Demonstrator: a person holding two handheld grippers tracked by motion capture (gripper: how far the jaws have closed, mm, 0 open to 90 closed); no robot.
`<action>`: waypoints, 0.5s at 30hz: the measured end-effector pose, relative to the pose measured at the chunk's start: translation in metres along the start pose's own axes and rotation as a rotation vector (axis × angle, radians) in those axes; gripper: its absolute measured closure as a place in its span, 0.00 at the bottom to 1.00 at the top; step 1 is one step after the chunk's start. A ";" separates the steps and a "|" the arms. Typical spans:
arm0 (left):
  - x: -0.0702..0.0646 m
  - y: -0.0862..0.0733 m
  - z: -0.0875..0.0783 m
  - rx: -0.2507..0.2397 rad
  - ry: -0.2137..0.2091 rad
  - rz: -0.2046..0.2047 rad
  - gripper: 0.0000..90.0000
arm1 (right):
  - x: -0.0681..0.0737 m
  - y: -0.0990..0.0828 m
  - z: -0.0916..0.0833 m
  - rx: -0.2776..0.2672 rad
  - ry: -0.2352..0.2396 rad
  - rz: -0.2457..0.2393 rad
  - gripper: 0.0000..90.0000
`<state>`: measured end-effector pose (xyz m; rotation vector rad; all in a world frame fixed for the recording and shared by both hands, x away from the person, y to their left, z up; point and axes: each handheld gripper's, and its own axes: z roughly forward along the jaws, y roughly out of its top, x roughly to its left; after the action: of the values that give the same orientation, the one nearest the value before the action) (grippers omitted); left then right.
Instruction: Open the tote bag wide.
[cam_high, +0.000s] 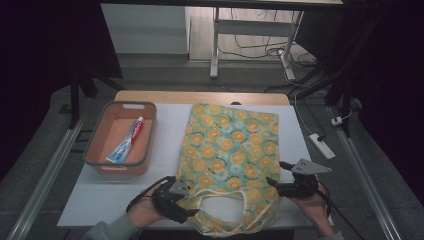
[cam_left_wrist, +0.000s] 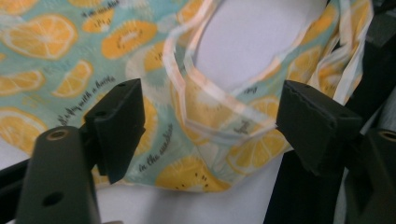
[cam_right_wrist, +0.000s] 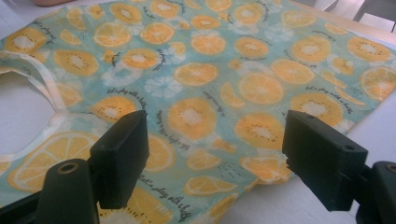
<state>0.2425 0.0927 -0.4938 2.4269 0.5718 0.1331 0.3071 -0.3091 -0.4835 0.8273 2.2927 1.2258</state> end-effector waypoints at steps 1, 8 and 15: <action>0.000 -0.001 0.001 0.008 -0.001 0.001 0.32 | 0.000 0.000 0.000 0.002 -0.003 -0.004 0.25; 0.002 -0.006 0.010 0.072 0.011 -0.014 0.51 | -0.001 -0.002 0.001 0.005 -0.008 -0.002 0.25; 0.002 -0.008 0.015 0.111 0.047 -0.002 0.97 | 0.001 -0.001 0.000 0.007 -0.016 -0.017 0.25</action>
<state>0.2451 0.0911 -0.5106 2.5366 0.6176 0.1611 0.3060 -0.3089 -0.4848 0.8159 2.2882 1.2001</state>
